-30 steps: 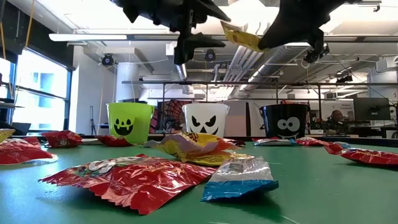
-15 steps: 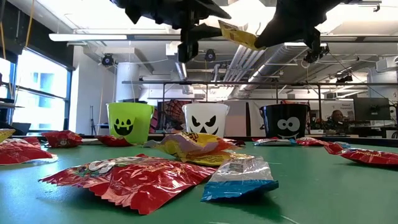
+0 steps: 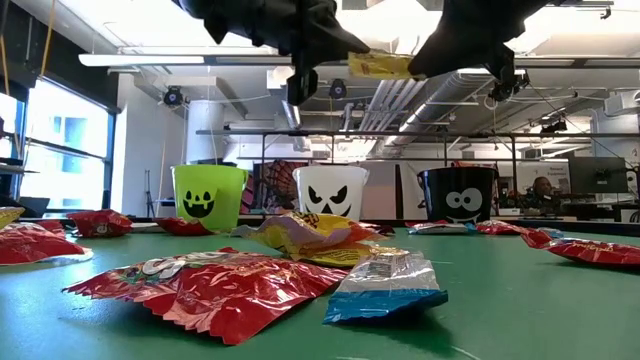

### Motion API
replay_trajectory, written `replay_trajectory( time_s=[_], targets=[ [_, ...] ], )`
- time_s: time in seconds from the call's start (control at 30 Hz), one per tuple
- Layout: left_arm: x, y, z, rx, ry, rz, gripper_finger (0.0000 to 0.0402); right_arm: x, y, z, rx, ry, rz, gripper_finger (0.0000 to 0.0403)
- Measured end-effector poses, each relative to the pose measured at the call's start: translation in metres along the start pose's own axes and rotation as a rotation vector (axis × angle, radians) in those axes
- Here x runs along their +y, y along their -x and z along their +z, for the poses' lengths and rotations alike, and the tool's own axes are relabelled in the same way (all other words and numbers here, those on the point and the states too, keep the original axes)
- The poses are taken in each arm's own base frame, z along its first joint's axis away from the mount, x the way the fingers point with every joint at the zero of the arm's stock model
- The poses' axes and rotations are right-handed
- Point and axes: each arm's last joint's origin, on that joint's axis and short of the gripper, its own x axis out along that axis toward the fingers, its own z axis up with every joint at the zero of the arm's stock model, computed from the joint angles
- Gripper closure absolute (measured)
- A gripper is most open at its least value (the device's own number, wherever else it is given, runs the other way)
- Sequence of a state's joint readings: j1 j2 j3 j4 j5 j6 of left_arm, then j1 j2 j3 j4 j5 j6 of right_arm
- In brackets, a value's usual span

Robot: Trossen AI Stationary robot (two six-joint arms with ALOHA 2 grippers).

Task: Sort candy by brand, put in halloween buckets
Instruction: Put the yellow candy into the green bucket

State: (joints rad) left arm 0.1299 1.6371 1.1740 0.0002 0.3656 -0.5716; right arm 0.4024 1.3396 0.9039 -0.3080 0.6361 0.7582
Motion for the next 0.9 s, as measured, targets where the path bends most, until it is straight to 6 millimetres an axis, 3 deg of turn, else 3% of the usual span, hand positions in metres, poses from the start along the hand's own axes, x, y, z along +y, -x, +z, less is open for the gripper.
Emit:
replay_trajectory(
  time_s=[0.27, 0.5, 0.67, 0.9],
  targets=[
    [0.01, 0.004, 0.007, -0.08, 0.017, 0.114, 0.0401, -0.011, -0.009, 0.008, 0.008, 0.042, -0.039, 0.0255],
    [0.023, 0.013, 0.015, -0.143, 0.071, 0.222, 0.0401, -0.018, -0.014, 0.013, 0.014, 0.098, -0.061, 0.0234],
    [0.037, 0.04, 0.032, -0.215, 0.095, 0.29, 0.0401, -0.026, -0.019, 0.018, 0.0, 0.07, -0.103, 0.0233],
    [0.056, 0.102, 0.049, -0.257, 0.078, 0.443, 0.0401, -0.036, -0.024, 0.025, -0.056, -0.004, -0.195, 0.0233]
  ],
)
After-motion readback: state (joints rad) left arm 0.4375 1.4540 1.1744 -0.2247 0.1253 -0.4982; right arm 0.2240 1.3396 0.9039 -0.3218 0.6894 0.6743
